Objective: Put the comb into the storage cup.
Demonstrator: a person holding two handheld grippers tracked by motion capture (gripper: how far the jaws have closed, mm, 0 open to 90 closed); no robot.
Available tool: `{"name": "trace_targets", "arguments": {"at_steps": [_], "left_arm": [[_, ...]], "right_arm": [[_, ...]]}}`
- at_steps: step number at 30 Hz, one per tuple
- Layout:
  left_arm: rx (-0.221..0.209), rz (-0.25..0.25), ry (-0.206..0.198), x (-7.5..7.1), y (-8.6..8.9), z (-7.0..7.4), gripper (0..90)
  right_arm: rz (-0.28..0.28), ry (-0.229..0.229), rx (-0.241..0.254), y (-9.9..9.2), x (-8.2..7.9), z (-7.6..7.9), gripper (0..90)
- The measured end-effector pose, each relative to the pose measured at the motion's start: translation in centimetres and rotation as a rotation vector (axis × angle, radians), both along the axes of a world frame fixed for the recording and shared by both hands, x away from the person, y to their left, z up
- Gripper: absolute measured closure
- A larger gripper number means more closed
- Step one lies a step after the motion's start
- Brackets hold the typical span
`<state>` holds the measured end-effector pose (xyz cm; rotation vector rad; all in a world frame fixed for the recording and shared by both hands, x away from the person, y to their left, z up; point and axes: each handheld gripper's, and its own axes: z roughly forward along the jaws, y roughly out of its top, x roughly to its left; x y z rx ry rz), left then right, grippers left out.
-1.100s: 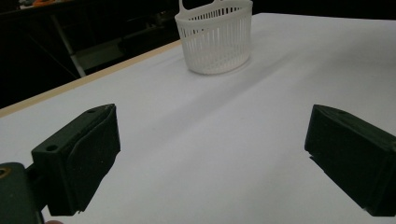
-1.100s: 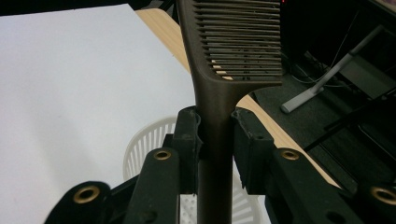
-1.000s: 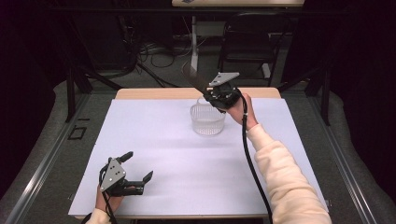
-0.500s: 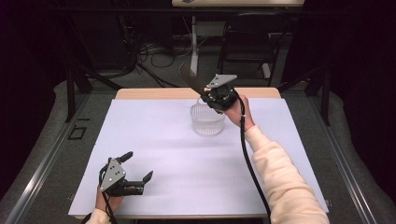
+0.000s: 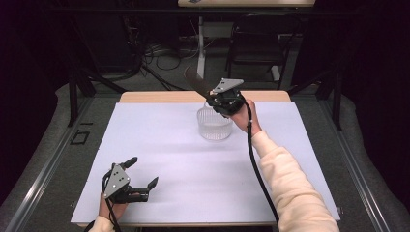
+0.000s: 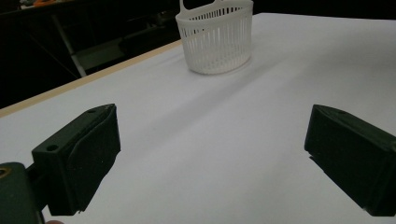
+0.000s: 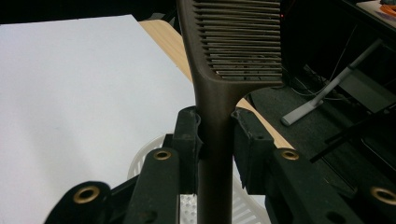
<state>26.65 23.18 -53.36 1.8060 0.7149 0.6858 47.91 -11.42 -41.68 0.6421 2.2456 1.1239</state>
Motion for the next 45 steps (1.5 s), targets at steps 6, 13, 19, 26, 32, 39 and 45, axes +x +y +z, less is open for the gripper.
{"name": "trace_targets", "arguments": {"at_steps": [6, 13, 19, 26, 32, 39, 45], "left_arm": [[0.0, 0.001, 0.001, 0.0, 0.0, 0.0, 3.5], [0.001, 0.001, 0.0, 0.0, 0.0, 0.0, 3.6], [0.0, 0.001, -0.001, 0.0, 0.0, 0.0, 3.6], [0.001, 0.003, -0.001, 0.0, 0.0, 0.0, 3.7], [0.0, 0.002, -0.001, 0.0, 0.0, 0.0, 3.7], [0.002, 0.004, -0.002, 0.0, 0.0, 0.0, 3.8], [0.003, 0.003, -0.003, 0.0, 0.0, 0.0, 3.8]], "right_arm": [[-0.002, -0.008, 0.0, 0.0, 0.1, -0.3, 72.4], [0.005, -0.005, -0.001, -0.1, 0.2, -0.6, 72.4], [0.01, -0.007, -0.013, 0.1, 0.3, -1.0, 72.4], [0.019, -0.006, -0.023, 0.2, 0.4, -1.5, 72.4], [0.029, -0.009, -0.039, 0.3, 0.5, -2.0, 72.4], [0.04, 0.001, -0.049, 0.2, 0.6, -2.7, 72.4], [0.038, 0.009, -0.047, 0.0, 0.7, -3.1, 72.4]]}}
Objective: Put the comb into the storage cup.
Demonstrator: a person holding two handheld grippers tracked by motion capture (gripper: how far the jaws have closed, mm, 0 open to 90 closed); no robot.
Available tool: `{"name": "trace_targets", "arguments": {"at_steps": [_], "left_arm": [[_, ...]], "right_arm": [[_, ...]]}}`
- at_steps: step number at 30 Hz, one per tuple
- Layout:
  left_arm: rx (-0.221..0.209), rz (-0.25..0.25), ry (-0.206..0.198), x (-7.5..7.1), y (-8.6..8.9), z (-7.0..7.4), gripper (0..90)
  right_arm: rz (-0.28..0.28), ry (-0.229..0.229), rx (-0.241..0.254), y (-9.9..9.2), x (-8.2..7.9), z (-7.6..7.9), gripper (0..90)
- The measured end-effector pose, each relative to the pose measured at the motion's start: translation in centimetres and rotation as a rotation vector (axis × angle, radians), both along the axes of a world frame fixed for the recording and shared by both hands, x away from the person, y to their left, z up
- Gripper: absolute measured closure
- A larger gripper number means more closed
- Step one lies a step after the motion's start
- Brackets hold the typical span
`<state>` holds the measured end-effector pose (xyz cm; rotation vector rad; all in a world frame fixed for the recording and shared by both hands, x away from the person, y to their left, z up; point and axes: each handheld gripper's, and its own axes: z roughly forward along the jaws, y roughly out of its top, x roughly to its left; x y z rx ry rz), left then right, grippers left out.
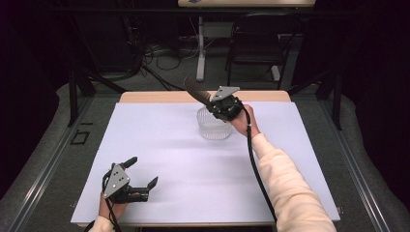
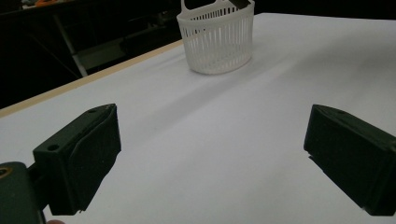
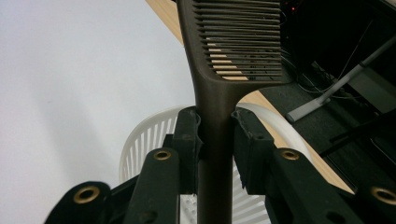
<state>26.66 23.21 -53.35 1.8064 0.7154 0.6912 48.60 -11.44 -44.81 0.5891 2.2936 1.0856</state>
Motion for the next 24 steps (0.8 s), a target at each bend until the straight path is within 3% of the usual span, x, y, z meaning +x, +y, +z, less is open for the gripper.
{"name": "trace_targets", "arguments": {"at_steps": [14, 19, 24], "left_arm": [[-0.002, 0.003, -0.002, 0.0, 0.0, 0.0, 3.9], [-0.005, 0.003, -0.004, 0.0, 0.0, 0.0, 3.9], [-0.005, 0.006, -0.006, 0.0, 0.1, 0.0, 3.8]], "right_arm": [[0.013, 0.013, -0.022, -0.2, 0.1, -0.9, 72.4], [0.027, -0.012, -0.047, -0.2, 0.0, -1.1, 72.3], [0.029, -0.009, -0.039, -0.2, 0.1, -1.3, 72.4]]}}
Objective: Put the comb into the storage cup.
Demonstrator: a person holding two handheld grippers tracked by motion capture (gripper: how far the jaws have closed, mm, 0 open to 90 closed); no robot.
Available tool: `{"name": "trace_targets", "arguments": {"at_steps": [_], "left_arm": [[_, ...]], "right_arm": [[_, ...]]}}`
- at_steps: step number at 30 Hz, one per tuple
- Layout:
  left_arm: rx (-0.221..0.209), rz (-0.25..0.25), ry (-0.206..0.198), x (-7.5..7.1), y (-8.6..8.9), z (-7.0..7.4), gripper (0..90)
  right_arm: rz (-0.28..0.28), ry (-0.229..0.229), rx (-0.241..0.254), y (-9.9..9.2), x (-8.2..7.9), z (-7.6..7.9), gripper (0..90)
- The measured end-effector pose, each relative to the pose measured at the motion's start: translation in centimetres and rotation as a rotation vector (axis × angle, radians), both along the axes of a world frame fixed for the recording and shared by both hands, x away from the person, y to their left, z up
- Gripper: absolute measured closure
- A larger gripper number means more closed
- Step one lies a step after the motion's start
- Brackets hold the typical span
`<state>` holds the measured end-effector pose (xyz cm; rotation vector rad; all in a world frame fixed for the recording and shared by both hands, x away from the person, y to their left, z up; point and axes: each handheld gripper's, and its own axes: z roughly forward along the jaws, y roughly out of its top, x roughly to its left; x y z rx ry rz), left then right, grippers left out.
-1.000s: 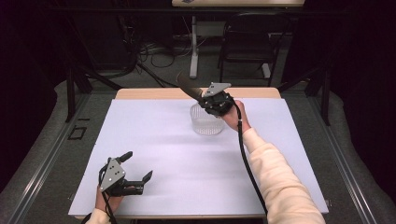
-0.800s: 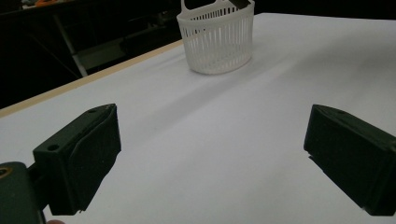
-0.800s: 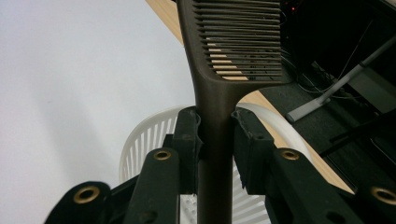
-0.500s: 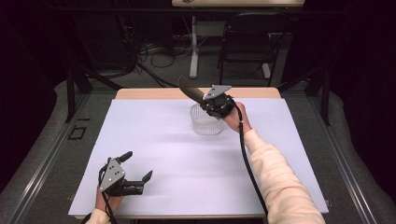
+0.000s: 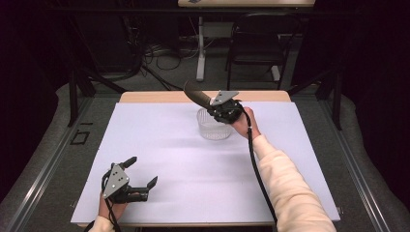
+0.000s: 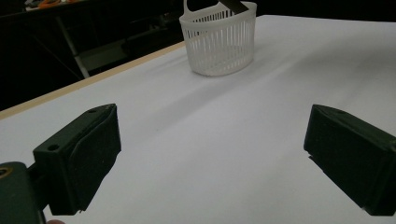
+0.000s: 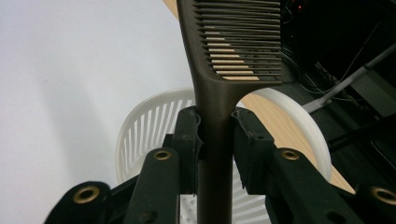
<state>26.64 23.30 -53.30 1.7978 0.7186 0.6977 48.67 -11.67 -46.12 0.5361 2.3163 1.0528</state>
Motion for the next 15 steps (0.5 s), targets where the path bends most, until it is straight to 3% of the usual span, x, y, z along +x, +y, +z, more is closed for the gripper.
{"name": "trace_targets", "arguments": {"at_steps": [15], "left_arm": [[-0.002, 0.001, 0.0, 0.0, 0.0, 0.0, 3.9]], "right_arm": [[0.001, 0.035, -0.02, 0.1, 0.4, -1.2, 72.2]]}}
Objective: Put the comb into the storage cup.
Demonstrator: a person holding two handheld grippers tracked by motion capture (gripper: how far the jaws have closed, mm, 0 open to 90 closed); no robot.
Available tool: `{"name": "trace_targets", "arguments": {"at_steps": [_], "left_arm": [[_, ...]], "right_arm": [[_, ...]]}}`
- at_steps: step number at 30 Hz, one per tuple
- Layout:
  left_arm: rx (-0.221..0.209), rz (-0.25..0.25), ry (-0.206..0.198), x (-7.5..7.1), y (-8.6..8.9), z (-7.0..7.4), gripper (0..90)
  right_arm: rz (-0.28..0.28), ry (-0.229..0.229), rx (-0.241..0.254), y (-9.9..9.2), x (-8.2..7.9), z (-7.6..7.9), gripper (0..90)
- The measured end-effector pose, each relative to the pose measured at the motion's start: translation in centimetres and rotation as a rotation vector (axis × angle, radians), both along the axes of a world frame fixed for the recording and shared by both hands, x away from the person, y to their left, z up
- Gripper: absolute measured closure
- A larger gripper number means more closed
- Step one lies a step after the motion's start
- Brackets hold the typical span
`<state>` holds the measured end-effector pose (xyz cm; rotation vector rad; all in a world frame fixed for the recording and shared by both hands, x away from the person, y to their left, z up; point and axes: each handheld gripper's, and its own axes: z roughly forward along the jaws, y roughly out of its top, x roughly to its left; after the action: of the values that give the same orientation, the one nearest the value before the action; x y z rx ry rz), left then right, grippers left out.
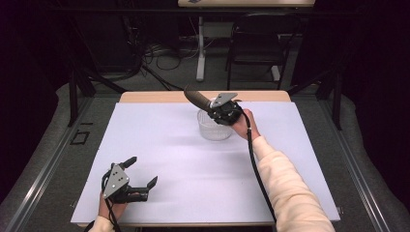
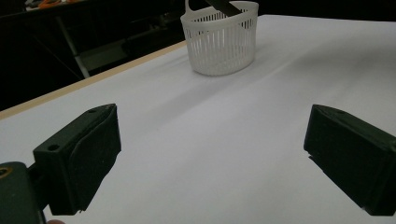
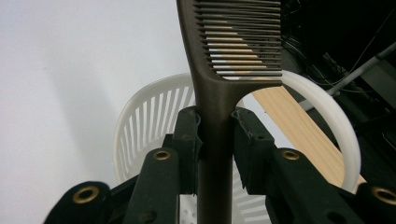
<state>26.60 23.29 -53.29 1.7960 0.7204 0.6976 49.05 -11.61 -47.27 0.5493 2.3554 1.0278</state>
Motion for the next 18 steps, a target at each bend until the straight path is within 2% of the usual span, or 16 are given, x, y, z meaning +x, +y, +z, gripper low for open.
{"name": "trace_targets", "arguments": {"at_steps": [8, 18], "left_arm": [[-0.001, -0.001, 0.0, 0.0, 0.0, 0.0, 3.9], [0.0, -0.004, -0.001, 0.0, 0.0, 0.0, 3.8]], "right_arm": [[-0.004, 0.014, -0.014, 0.2, 0.3, -0.6, 71.9], [-0.01, 0.056, -0.036, 0.8, 0.6, -1.8, 71.6]]}}
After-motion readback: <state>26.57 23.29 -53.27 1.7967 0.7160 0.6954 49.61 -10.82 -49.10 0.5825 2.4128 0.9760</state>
